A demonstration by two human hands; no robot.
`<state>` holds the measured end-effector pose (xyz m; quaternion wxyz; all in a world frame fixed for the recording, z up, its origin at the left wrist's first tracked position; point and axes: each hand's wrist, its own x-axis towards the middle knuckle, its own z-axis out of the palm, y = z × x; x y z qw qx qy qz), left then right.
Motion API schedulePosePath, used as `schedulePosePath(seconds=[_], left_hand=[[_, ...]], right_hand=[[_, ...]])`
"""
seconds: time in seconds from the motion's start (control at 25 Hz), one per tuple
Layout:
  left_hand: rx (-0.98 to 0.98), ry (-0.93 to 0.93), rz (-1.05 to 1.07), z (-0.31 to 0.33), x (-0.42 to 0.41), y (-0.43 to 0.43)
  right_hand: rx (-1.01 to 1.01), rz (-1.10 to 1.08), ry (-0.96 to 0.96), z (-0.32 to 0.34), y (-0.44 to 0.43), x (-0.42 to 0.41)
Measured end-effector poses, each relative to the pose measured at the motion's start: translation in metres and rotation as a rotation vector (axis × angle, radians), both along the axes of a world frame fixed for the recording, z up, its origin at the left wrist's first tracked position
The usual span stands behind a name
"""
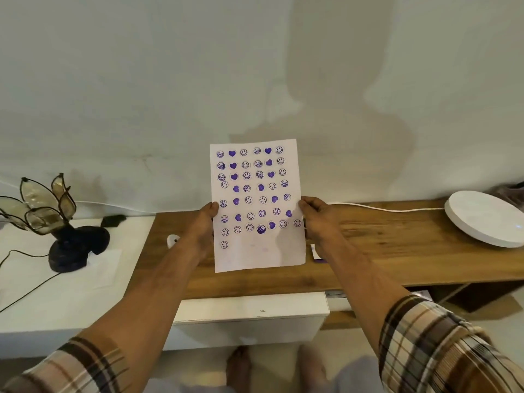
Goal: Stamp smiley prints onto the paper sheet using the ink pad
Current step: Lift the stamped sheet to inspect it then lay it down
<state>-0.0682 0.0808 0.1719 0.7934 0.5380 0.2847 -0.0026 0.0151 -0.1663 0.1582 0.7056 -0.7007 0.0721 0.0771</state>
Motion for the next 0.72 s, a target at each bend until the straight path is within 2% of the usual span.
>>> schedulePosePath(seconds=[0.44,0.72], left_hand=[[0.014,0.189,0.043,-0.114,0.042,0.02],[0.163,0.282,0.05,-0.155,0.06,0.021]], right_hand=[[-0.123,0.024,0.175,-0.112,0.029,0.042],[-0.294,0.047,0.21,-0.149,0.037,0.059]])
